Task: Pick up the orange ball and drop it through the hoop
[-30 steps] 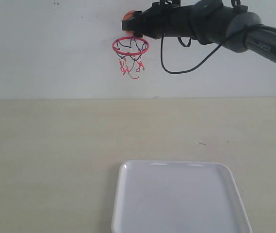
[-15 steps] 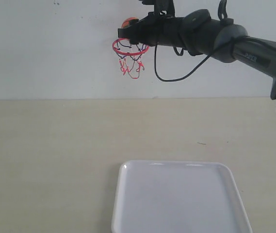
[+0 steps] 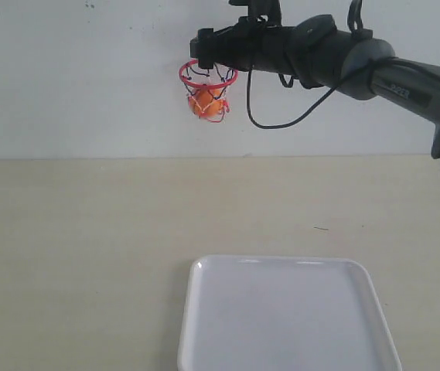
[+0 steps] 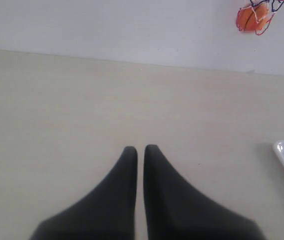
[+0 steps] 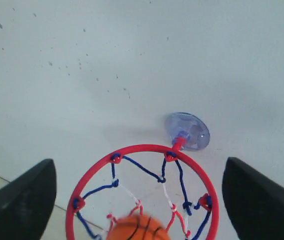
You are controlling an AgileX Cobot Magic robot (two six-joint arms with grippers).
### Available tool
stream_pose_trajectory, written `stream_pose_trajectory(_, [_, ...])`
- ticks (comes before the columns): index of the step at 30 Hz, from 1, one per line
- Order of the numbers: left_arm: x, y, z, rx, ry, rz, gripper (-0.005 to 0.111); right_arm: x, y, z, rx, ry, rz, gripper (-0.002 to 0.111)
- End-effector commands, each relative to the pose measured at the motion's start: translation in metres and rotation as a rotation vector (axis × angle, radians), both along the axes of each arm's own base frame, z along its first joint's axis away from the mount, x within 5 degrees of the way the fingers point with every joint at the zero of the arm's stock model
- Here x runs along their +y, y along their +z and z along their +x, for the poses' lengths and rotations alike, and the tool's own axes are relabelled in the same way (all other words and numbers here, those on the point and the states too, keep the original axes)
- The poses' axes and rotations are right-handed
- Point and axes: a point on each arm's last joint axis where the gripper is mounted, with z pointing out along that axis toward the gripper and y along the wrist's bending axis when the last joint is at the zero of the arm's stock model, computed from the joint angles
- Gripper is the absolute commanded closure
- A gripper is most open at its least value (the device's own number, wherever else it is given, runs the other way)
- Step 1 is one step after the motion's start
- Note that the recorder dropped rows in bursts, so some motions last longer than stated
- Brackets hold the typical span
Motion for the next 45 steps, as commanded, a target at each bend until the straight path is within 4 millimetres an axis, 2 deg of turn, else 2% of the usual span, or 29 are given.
stream_pose_trajectory(1, [0.0,-0.001,0.0,-0.003,0.005,-0.005,0.103,-0.002,0.011,-0.002,-0.039,-0.011,-0.01,0.023])
stream_pose_trajectory(6, [0.0,-0.001,0.0,-0.003,0.005,-0.005,0.103,-0.003,0.015,-0.007,0.009,0.06,-0.015,0.023])
stream_pose_trajectory(12, [0.0,-0.001,0.0,-0.003,0.005,-0.005,0.103,-0.022,0.016,-0.009,0.114,0.167,-0.043,0.026])
stream_pose_trajectory(15, [0.0,-0.001,0.0,-0.003,0.005,-0.005,0.103,-0.036,0.008,-0.01,0.242,0.212,-0.055,0.04])
stream_pose_trajectory(20, [0.0,-0.001,0.0,-0.003,0.005,-0.005,0.103,-0.062,-0.004,-0.019,0.449,0.335,-0.1,0.072])
stream_pose_trajectory(25, [0.0,-0.001,0.0,-0.003,0.005,-0.005,0.103,-0.094,0.002,-0.027,0.598,0.335,-0.135,0.109])
stream_pose_trajectory(29, [0.0,-0.001,0.0,-0.003,0.005,-0.005,0.103,-0.117,0.022,-0.038,0.643,0.275,-0.207,0.108])
stream_pose_trajectory(32, [0.0,-0.001,0.0,-0.003,0.005,-0.005,0.103,-0.128,0.039,-0.05,0.655,0.266,-0.265,0.108])
stream_pose_trajectory(35, [0.0,-0.001,0.0,-0.003,0.005,-0.005,0.103,-0.135,0.05,-0.06,0.672,0.238,-0.243,0.108])
stream_pose_trajectory(39, [0.0,-0.001,0.0,-0.003,0.005,-0.005,0.103,-0.14,0.051,-0.086,0.731,0.236,-0.253,0.108])
stream_pose_trajectory(45, [0.0,-0.001,0.0,-0.003,0.005,-0.005,0.103,-0.147,0.041,-0.138,0.84,0.189,-0.222,0.108])
